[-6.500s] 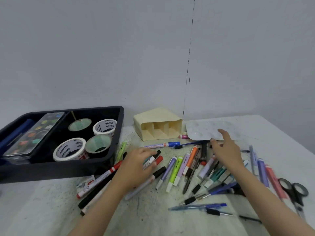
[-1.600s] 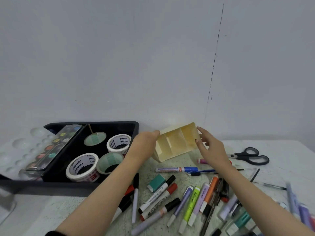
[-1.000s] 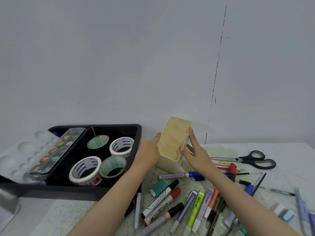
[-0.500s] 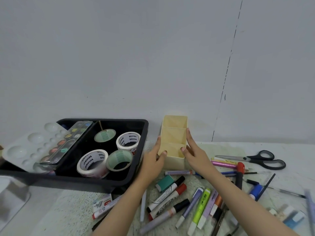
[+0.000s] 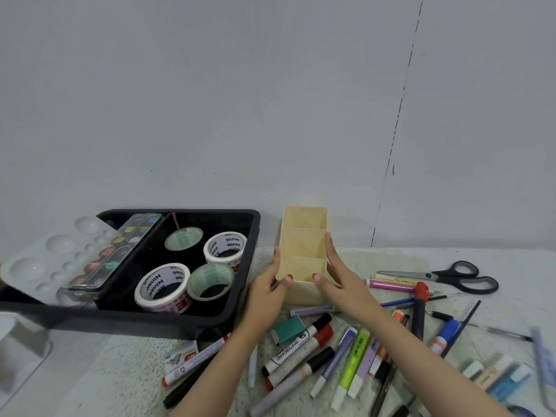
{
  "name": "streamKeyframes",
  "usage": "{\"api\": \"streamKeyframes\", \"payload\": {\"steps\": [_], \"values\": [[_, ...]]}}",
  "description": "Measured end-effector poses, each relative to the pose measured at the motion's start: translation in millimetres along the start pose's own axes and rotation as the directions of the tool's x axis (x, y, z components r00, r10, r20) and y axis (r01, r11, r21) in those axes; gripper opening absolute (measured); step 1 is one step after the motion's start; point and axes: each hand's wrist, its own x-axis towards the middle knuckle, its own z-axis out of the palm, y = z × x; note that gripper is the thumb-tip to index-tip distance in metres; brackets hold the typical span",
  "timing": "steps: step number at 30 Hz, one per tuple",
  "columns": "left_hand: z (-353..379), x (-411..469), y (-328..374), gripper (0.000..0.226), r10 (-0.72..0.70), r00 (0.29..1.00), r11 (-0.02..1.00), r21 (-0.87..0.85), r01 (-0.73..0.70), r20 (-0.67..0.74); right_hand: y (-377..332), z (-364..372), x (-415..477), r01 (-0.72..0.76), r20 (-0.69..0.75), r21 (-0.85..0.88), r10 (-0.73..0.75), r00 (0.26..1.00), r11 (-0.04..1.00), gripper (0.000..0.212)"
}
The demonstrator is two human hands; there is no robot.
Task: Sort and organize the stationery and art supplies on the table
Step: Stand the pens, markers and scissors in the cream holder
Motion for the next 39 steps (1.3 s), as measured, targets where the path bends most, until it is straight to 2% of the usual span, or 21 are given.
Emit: {"api": "streamKeyframes", "payload": {"steps": [6,11,14,16,19,21,24,27,29,32,35,37,39], "values": [[2,-3,2,0.061,-0.008,1.0,1.0,-0.008,0.008,-0.008,-2,-1,-5,0.002,0.004,-0.068,-0.002,1.0,0.998,0.074],[4,-2,8,0.06,0.016,1.0,0.993,0.12,-0.018,0.019,-7,-15,-15,-0.022,0.049,-0.07,0.025,0.998,0.997,0.067],[9,-4,18,0.056,0.08,0.997,0.974,0.212,-0.075,-0.015,-11,-33,-23,-0.051,-0.061,-0.122,0.043,0.997,0.991,0.05],[15,-8,23,0.06,0.147,0.985,0.919,0.381,-0.102,-0.092,-6,-50,-27,-0.065,-0.189,-0.169,0.033,0.981,0.984,0.035],[24,-11,25,0.056,0.331,0.935,0.825,0.52,-0.223,-0.125,9,-89,-35,-0.176,-0.411,-0.308,0.036,0.911,0.935,0.024],[32,-13,27,0.052,0.405,0.911,0.785,0.541,-0.302,-0.08,24,-118,-43,-0.309,-0.544,-0.428,0.031,0.838,0.85,0.026],[45,-19,33,0.046,0.526,0.851,0.705,0.567,-0.425,-0.015,46,-154,-56,-0.546,-0.675,-0.551,0.047,0.736,0.631,0.032],[62,-26,40,0.042,0.605,0.787,0.599,0.579,-0.553,0.125,63,-177,-62,-0.759,-0.705,-0.55,0.293,0.645,0.349,0.05],[77,-30,43,0.041,0.636,0.739,0.55,0.541,-0.636,0.221,73,-184,-62,-0.795,-0.688,-0.547,0.401,0.605,0.261,0.059],[99,-32,43,0.039,0.65,0.714,0.552,0.483,-0.68,0.262,77,-189,-62,-0.777,-0.682,-0.555,0.374,0.629,0.296,0.06],[113,-30,39,0.038,0.626,0.729,0.592,0.44,-0.676,0.277,73,-194,-62,-0.783,-0.683,-0.475,0.394,0.615,0.401,0.065],[118,-26,34,0.037,0.598,0.754,0.627,0.427,-0.652,0.273,74,-197,-65,-0.755,-0.701,-0.397,0.359,0.616,0.521,0.055],[123,-21,30,0.038,0.553,0.79,0.671,0.421,-0.611,0.265,75,-198,-70,-0.638,-0.71,-0.287,0.288,0.642,0.715,0.033]]}}
